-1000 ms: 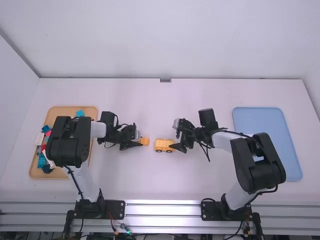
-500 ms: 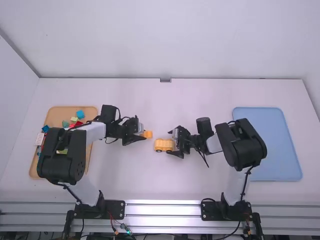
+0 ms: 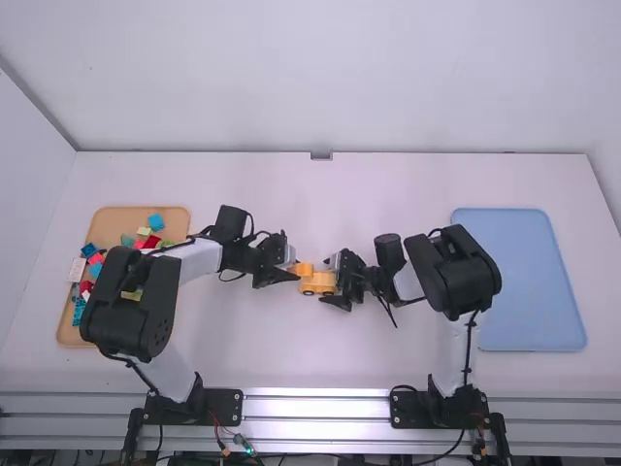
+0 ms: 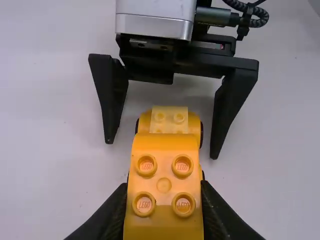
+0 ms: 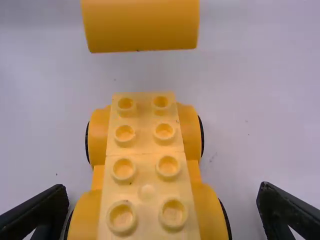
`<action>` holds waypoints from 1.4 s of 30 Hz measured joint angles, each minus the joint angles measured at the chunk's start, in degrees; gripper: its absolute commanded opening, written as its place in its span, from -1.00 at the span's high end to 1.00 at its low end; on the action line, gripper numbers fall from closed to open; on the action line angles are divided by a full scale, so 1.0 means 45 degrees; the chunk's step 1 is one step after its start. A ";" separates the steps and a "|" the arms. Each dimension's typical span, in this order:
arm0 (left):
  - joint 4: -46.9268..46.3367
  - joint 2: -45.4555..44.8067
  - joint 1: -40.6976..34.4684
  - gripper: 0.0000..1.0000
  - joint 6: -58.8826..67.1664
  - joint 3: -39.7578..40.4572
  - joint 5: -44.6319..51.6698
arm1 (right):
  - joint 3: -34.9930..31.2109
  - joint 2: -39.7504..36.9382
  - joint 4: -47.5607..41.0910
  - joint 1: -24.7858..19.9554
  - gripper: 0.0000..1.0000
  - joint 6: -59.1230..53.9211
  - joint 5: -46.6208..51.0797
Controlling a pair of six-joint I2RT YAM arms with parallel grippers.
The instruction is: Assemble lego blocks to make yellow taxi
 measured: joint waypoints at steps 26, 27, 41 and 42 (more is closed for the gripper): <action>0.4041 0.1039 -0.0087 0.93 -0.1846 -0.0869 0.1209 | -0.0024 0.0000 -0.0102 0.0000 -0.08 -0.0364 -0.0355; 0.4041 0.1185 -0.0146 0.95 -0.1894 -0.0879 0.1200 | -0.0024 0.0000 -0.0102 0.0000 -0.10 -0.0359 -0.0355; 0.3963 0.1326 -0.1559 0.97 -0.2759 -0.0801 -0.0151 | 0.0019 0.0000 -0.0491 0.0000 -0.11 -0.0452 -0.0549; 0.3973 0.1326 -0.1559 0.97 -0.2798 -0.0748 -0.0214 | 0.0078 0.0000 -0.0593 0.0000 -0.10 -0.0457 -0.0597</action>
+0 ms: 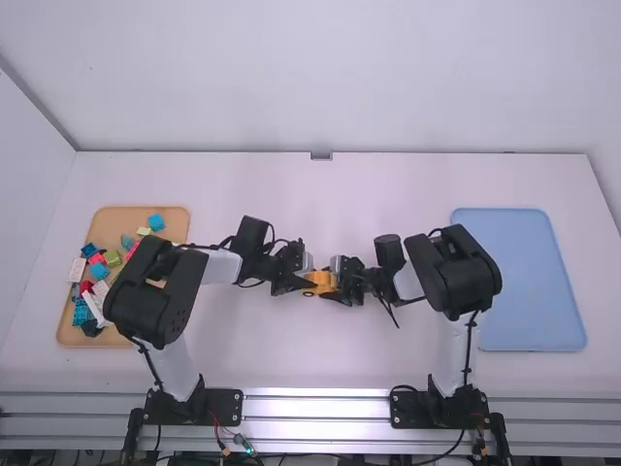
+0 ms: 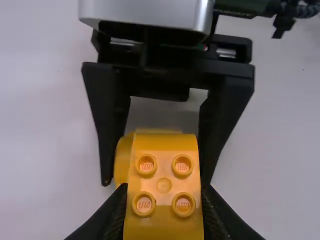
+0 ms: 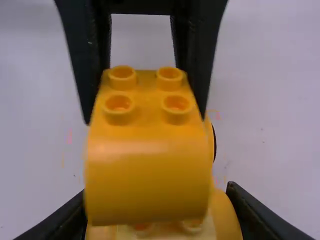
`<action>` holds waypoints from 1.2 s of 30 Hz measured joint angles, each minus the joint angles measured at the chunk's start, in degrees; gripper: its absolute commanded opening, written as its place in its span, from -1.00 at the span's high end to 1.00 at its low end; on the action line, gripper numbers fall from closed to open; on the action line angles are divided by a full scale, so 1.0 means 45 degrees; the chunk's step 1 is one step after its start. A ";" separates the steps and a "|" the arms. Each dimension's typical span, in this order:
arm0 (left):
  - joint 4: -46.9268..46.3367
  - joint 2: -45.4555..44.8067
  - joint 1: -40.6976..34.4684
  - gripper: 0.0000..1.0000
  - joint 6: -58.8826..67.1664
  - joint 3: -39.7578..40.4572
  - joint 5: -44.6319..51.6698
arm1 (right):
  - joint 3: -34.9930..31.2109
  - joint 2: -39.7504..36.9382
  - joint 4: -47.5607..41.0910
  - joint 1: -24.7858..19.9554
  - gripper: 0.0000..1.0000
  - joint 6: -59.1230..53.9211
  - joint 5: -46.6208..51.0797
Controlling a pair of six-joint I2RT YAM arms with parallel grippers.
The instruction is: Assemble lego blocks to make yellow taxi
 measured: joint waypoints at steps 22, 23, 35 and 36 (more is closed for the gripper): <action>-0.0073 0.0573 0.0005 0.97 0.0155 0.0301 0.0539 | 0.0151 0.0000 -0.0427 -0.0039 -0.14 -0.0593 -0.0180; -0.0097 0.0568 0.0005 0.97 0.0165 0.0316 0.0539 | 0.0151 0.0000 -0.0427 -0.0034 -0.14 -0.0593 -0.0180; -0.0107 0.0510 -0.0515 0.96 0.0243 0.0500 -0.0374 | 0.0121 0.0000 -0.0427 -0.0214 -0.15 -0.0593 -0.0194; -0.0151 0.0495 -0.0549 0.97 0.0243 0.0529 -0.0457 | 0.0126 0.0000 -0.0427 -0.0219 -0.15 -0.0607 -0.0204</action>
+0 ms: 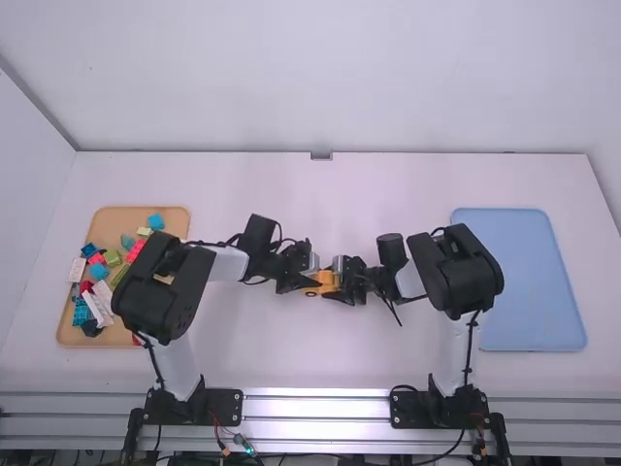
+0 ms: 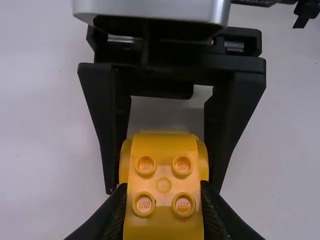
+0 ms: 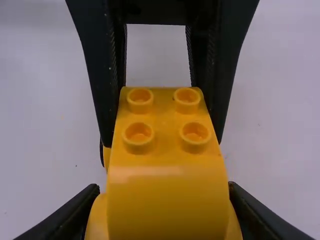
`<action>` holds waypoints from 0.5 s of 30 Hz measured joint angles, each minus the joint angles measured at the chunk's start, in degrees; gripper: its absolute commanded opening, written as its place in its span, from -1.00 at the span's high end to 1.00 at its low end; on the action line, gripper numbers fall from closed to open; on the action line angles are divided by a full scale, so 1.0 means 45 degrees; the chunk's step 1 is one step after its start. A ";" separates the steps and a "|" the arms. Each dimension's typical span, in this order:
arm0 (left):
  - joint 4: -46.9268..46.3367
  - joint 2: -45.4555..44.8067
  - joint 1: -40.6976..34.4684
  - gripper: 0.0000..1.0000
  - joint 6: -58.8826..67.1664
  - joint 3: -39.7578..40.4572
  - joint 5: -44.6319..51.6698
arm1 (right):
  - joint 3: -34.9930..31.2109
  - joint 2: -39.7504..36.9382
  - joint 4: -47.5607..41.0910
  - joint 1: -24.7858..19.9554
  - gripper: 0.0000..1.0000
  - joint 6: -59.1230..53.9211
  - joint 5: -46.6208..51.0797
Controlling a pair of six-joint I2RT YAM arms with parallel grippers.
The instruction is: Assemble lego blocks to make yellow taxi
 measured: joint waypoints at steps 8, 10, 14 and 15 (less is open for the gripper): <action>-0.0335 -0.0083 -0.0087 0.97 0.0024 0.0097 -0.0335 | -0.0005 0.0000 0.0005 -0.0010 -0.15 0.0005 -0.0019; -0.0379 -0.0107 -0.0097 0.97 0.0019 0.0097 -0.0398 | -0.0005 0.0000 0.0010 -0.0010 -0.15 0.0010 -0.0019; -0.0389 -0.0146 -0.0131 0.97 0.0015 0.0097 -0.0510 | -0.0005 0.0000 0.0005 -0.0010 -0.15 0.0000 -0.0019; -0.0427 -0.0151 -0.0131 0.97 0.0024 0.0097 -0.0510 | 0.0000 0.0000 0.0010 -0.0010 -0.16 0.0005 -0.0019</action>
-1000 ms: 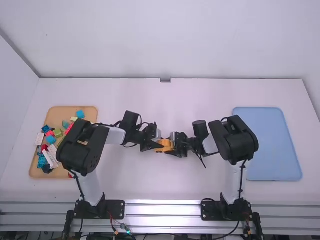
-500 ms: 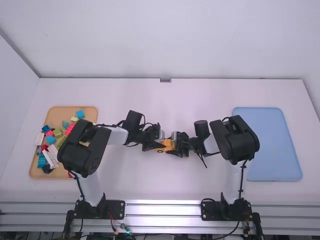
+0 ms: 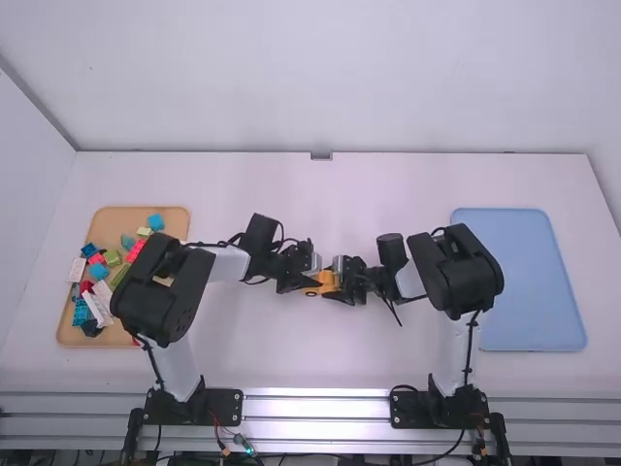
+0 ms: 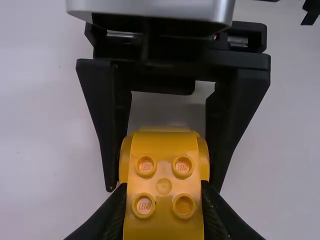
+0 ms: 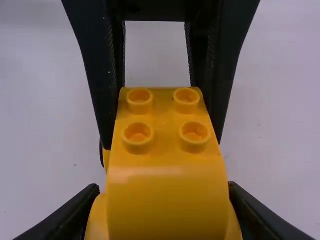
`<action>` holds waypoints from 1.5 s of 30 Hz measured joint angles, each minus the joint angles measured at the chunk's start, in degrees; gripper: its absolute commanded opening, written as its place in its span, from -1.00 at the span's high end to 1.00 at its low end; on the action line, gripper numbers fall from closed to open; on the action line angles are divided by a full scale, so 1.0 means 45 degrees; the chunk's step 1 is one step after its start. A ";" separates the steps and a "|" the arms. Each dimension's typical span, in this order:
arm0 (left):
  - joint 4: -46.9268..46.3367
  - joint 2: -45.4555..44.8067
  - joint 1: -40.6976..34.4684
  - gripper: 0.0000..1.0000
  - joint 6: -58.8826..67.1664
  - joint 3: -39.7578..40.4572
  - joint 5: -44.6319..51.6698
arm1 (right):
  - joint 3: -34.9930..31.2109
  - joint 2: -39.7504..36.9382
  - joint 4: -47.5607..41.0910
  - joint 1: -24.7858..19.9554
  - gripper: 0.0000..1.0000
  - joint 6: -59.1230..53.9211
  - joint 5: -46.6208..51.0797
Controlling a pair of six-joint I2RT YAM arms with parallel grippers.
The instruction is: Assemble lego blocks to make yellow taxi
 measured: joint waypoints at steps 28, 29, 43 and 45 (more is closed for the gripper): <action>-0.0563 -0.0238 -0.0432 0.83 0.0170 0.0306 -0.1122 | 0.0000 0.0000 0.0005 -0.0063 -0.24 0.0019 0.0049; -0.0563 -0.0243 -0.0427 0.75 0.0170 0.0306 -0.1117 | 0.0000 0.0000 0.0000 -0.0063 -0.24 0.0015 0.0044; -0.0437 -0.0291 -0.0442 0.50 0.0078 0.0248 -0.1185 | 0.0000 0.0000 0.0029 -0.0063 -0.24 0.0044 0.0078; -0.0452 -0.0316 -0.0442 0.47 0.0073 0.0248 -0.1219 | 0.0000 0.0000 0.0019 -0.0063 -0.24 0.0034 0.0083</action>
